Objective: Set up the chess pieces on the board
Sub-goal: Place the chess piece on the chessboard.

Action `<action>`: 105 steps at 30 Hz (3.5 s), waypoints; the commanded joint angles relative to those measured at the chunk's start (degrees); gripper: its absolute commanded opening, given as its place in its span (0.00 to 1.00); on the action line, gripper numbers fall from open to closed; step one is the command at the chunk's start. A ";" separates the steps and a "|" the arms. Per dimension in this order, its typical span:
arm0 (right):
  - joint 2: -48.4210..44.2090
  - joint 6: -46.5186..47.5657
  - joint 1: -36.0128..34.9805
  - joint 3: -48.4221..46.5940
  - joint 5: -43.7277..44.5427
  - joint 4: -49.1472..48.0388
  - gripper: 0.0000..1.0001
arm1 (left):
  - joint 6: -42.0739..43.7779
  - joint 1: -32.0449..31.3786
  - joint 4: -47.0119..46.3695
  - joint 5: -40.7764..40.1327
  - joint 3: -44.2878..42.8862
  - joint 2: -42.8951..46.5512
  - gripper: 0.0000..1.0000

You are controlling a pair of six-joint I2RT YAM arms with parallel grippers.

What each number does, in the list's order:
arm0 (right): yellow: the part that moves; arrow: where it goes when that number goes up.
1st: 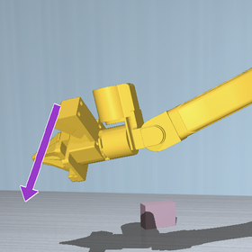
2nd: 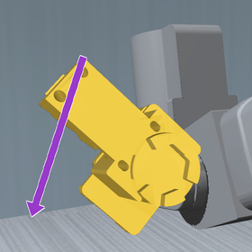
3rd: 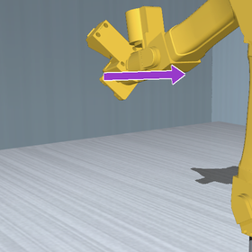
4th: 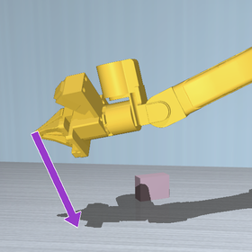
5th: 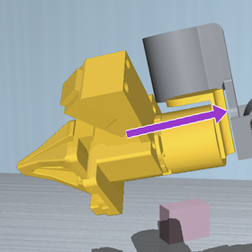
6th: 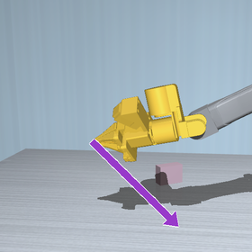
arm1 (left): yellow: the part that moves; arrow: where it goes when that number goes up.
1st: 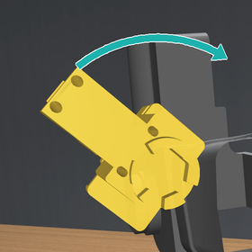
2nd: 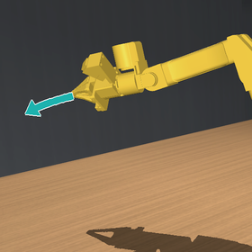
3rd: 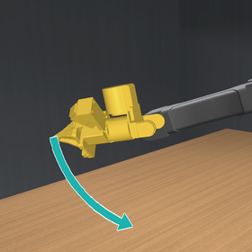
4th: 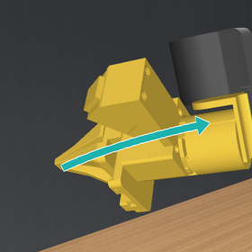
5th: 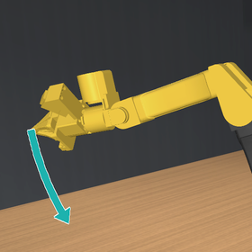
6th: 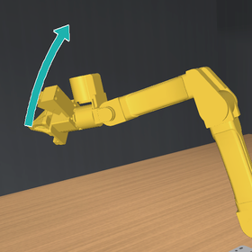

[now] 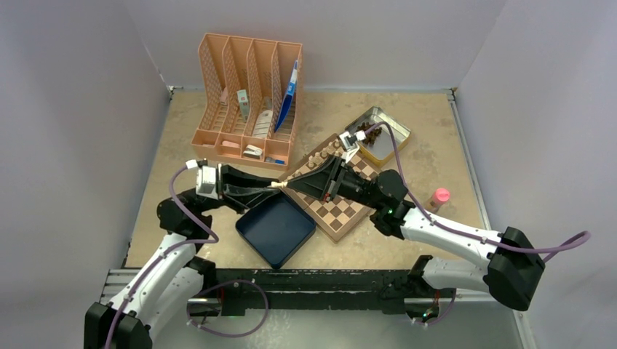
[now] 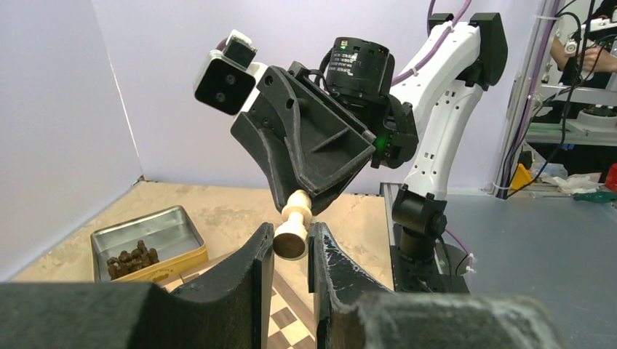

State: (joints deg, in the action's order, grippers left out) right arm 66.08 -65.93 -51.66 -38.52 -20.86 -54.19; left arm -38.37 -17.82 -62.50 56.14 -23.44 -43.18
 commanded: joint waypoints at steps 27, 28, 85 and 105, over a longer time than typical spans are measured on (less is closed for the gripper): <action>1.10 2.21 0.21 -1.21 0.43 -0.88 0.10 | 4.50 -0.19 2.79 0.77 3.24 0.25 0.06; 0.20 3.73 0.36 -1.58 1.73 1.15 0.10 | 5.18 -0.19 4.78 0.36 3.09 0.89 0.15; 45.86 44.49 5.07 -56.63 41.14 79.66 0.11 | 42.37 -0.19 76.99 -22.53 -10.74 24.10 0.79; 50.07 44.49 6.41 -59.06 38.62 79.67 0.15 | 41.98 -0.19 77.47 -22.83 -10.57 25.36 0.79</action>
State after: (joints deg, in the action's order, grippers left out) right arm 115.37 -21.78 -45.56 -95.02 18.50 24.99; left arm 2.76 -17.80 15.66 34.02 -33.87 -18.15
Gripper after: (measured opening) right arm 0.153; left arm 0.794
